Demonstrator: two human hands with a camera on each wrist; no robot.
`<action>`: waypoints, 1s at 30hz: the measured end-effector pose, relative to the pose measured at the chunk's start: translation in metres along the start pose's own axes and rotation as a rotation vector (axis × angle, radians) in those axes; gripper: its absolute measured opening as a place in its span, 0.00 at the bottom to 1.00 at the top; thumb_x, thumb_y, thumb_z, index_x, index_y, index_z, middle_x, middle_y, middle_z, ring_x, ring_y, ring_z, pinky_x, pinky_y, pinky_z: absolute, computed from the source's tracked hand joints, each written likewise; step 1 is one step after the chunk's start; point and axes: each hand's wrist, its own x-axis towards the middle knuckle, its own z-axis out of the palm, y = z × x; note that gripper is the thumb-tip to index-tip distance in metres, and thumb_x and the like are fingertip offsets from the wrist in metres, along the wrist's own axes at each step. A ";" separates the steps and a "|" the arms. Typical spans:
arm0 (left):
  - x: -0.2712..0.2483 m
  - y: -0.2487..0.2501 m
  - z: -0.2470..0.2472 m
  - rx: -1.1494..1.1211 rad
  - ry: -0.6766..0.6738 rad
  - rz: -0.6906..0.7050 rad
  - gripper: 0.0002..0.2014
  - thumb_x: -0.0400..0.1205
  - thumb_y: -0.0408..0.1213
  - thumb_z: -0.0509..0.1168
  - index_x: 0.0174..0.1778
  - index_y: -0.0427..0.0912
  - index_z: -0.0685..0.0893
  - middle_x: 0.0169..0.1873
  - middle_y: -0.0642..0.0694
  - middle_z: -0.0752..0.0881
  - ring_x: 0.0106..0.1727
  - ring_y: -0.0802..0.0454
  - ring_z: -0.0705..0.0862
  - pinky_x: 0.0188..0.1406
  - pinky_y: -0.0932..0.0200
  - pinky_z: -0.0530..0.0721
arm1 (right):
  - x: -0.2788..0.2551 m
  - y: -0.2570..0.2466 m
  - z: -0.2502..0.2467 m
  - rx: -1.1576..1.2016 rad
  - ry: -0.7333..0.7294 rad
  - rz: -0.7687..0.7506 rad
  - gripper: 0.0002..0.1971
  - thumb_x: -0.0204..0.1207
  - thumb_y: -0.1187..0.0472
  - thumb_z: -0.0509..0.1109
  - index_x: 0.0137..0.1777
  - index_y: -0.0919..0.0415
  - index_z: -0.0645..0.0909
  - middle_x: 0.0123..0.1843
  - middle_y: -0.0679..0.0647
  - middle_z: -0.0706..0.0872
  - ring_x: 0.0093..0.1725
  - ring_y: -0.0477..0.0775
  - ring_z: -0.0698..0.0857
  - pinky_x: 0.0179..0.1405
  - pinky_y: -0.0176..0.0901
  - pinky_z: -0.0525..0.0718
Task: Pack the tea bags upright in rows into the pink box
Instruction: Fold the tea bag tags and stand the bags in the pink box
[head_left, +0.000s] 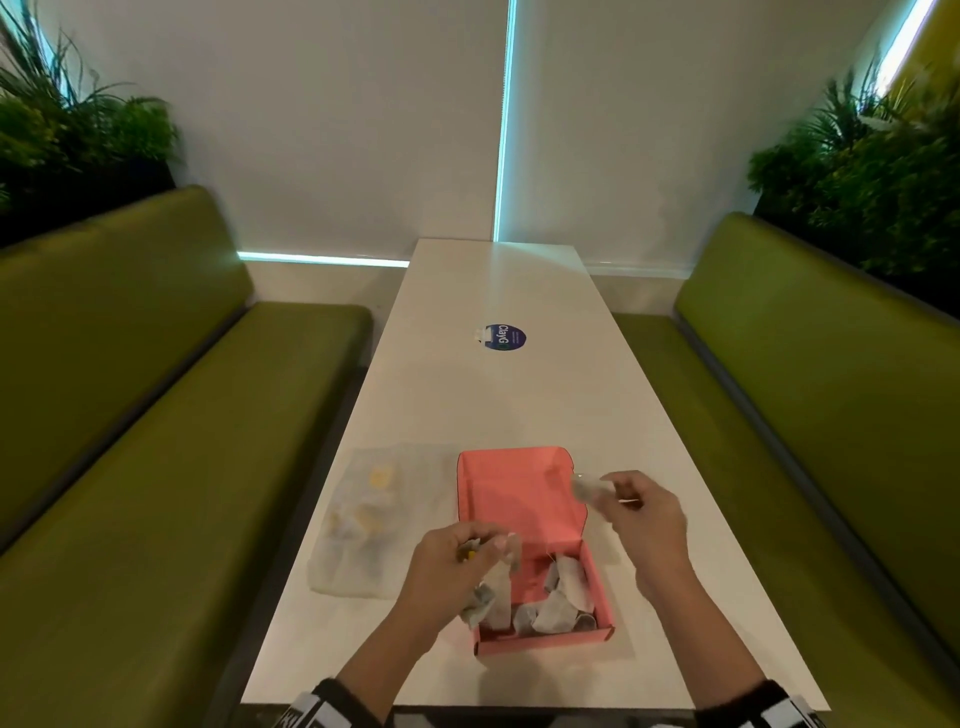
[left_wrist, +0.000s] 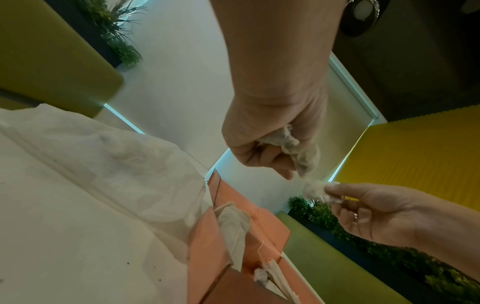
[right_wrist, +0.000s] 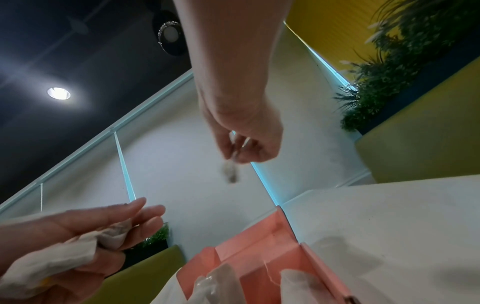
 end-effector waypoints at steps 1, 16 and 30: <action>0.000 0.001 -0.001 -0.005 0.028 0.005 0.05 0.78 0.39 0.70 0.47 0.44 0.89 0.31 0.49 0.80 0.19 0.59 0.76 0.22 0.61 0.78 | 0.001 -0.001 -0.002 -0.052 0.019 -0.028 0.06 0.70 0.65 0.77 0.38 0.55 0.84 0.35 0.49 0.85 0.35 0.50 0.80 0.35 0.36 0.76; -0.004 0.006 0.005 0.230 -0.066 0.145 0.02 0.77 0.41 0.72 0.39 0.49 0.87 0.28 0.54 0.87 0.20 0.64 0.78 0.21 0.69 0.75 | -0.024 -0.004 0.011 -0.190 -0.629 -0.020 0.12 0.65 0.68 0.79 0.47 0.57 0.85 0.42 0.52 0.87 0.37 0.46 0.84 0.39 0.36 0.84; -0.006 -0.008 -0.003 0.071 -0.021 0.004 0.07 0.76 0.40 0.72 0.44 0.41 0.91 0.25 0.55 0.80 0.19 0.62 0.75 0.20 0.65 0.75 | -0.025 0.007 0.028 -0.228 -0.487 -0.035 0.04 0.74 0.61 0.74 0.42 0.51 0.89 0.42 0.51 0.90 0.32 0.42 0.84 0.39 0.37 0.83</action>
